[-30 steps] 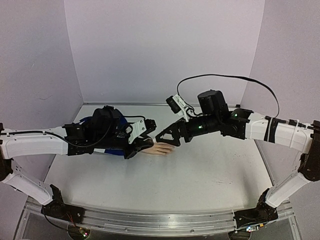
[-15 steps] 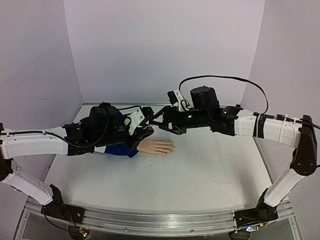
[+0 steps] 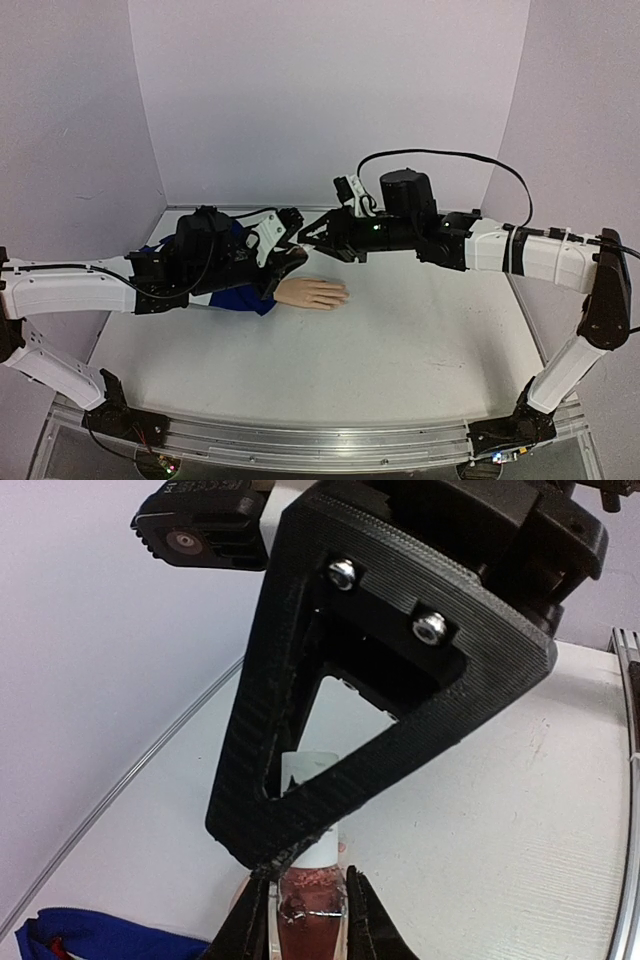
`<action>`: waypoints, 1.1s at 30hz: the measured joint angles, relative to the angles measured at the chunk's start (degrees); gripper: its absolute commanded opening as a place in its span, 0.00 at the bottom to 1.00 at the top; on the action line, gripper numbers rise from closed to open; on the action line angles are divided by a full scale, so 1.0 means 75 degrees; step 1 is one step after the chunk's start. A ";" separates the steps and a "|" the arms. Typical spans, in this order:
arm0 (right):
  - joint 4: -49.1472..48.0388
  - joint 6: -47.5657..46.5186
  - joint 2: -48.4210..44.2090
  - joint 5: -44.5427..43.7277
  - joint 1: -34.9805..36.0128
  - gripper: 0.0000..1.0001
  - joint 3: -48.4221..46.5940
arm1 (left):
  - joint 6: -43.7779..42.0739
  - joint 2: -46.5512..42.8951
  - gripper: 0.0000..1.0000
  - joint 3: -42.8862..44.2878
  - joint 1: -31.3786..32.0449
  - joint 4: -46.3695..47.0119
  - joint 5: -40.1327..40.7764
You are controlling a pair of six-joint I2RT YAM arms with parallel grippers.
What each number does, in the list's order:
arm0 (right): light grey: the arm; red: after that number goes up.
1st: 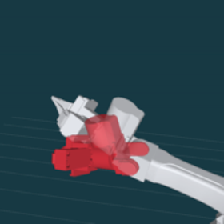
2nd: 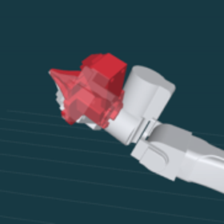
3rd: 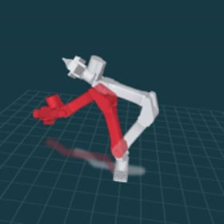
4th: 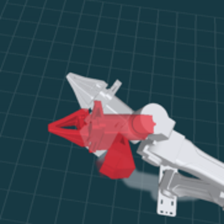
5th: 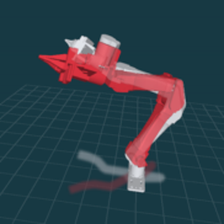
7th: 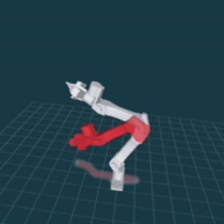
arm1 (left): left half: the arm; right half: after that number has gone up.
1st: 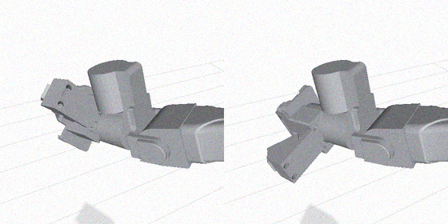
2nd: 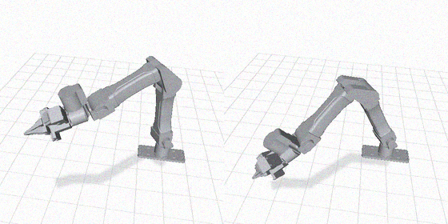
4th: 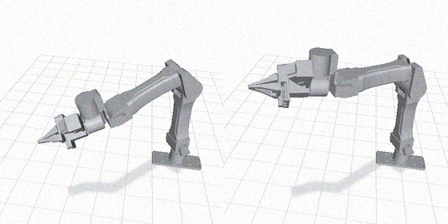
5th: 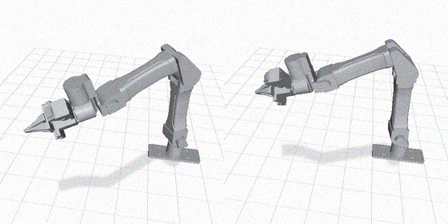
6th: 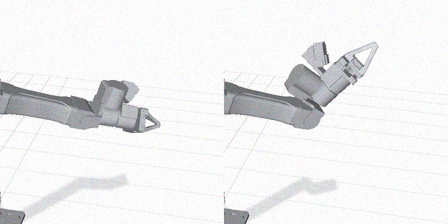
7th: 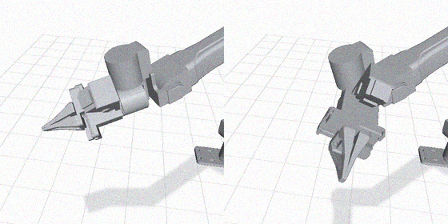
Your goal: Paint the nails
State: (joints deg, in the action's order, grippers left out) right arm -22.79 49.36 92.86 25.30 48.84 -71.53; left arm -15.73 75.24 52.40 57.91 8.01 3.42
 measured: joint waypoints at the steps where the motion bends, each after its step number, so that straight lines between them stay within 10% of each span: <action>1: -0.0026 0.0035 0.0000 0.0023 0.0000 0.23 0.0003 | 0.0041 0.0000 0.00 -0.0003 0.0000 0.0003 0.0032; 11: -0.0265 -0.0408 0.0029 0.0280 -0.0052 0.00 -0.0012 | 0.0697 -0.0073 0.00 -0.0009 -0.0367 0.0061 -0.0711; 22: -0.0178 -0.3838 0.0647 0.4625 -0.0117 0.00 -0.0807 | 0.1839 -0.0216 0.00 -0.0099 -0.2183 0.0064 -0.7924; 33: 0.0487 -0.3879 0.0527 0.3200 -0.0035 0.96 -0.0793 | 0.1862 -0.0204 0.00 -0.0105 -0.2200 0.0178 -0.7420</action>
State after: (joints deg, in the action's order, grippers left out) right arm -19.14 20.27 96.82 49.30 48.58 -77.47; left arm -1.76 73.71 51.62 41.41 9.34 -52.23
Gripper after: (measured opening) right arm 0.755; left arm 0.216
